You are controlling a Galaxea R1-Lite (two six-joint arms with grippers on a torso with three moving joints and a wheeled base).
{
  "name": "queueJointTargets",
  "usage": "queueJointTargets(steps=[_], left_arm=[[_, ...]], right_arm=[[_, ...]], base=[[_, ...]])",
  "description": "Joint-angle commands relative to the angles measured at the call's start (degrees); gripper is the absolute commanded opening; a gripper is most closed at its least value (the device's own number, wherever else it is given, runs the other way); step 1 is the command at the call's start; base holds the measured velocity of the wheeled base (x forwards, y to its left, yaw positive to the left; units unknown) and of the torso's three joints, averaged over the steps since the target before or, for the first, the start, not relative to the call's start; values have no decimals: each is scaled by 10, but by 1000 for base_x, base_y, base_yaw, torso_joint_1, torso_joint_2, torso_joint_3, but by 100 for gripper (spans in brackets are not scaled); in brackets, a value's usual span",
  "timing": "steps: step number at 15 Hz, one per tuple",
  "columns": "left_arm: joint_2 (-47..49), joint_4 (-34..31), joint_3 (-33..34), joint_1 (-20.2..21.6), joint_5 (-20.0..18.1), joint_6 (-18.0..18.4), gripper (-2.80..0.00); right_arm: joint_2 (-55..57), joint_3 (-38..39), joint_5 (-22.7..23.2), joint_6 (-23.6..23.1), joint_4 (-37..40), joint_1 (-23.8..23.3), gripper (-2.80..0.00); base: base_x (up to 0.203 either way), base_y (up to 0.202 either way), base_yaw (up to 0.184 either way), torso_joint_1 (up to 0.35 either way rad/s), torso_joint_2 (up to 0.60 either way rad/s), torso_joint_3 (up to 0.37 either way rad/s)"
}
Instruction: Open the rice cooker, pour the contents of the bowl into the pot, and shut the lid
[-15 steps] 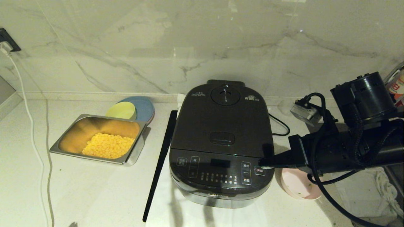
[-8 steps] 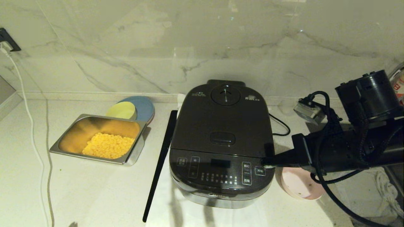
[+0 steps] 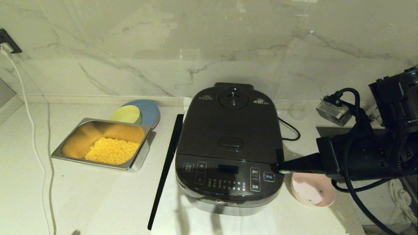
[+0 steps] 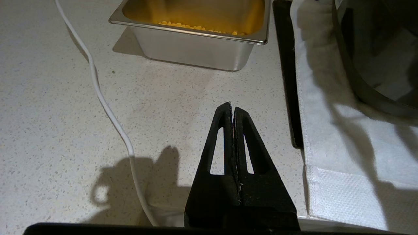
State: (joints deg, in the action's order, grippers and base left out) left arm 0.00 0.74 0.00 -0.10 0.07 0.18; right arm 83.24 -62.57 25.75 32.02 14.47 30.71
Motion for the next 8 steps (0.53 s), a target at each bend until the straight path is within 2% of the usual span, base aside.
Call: queueJointTargets(steps=[1,8], left_arm=[[0,0,5,0,0,0,-280],[0,0,5,0,0,0,-280]], right_arm=[[2,13,2,1,-3,0,-280],[11,10,2,1,-3,0,-280]], base=[[0,0,0,0,0,0],[0,0,0,0,0,0]])
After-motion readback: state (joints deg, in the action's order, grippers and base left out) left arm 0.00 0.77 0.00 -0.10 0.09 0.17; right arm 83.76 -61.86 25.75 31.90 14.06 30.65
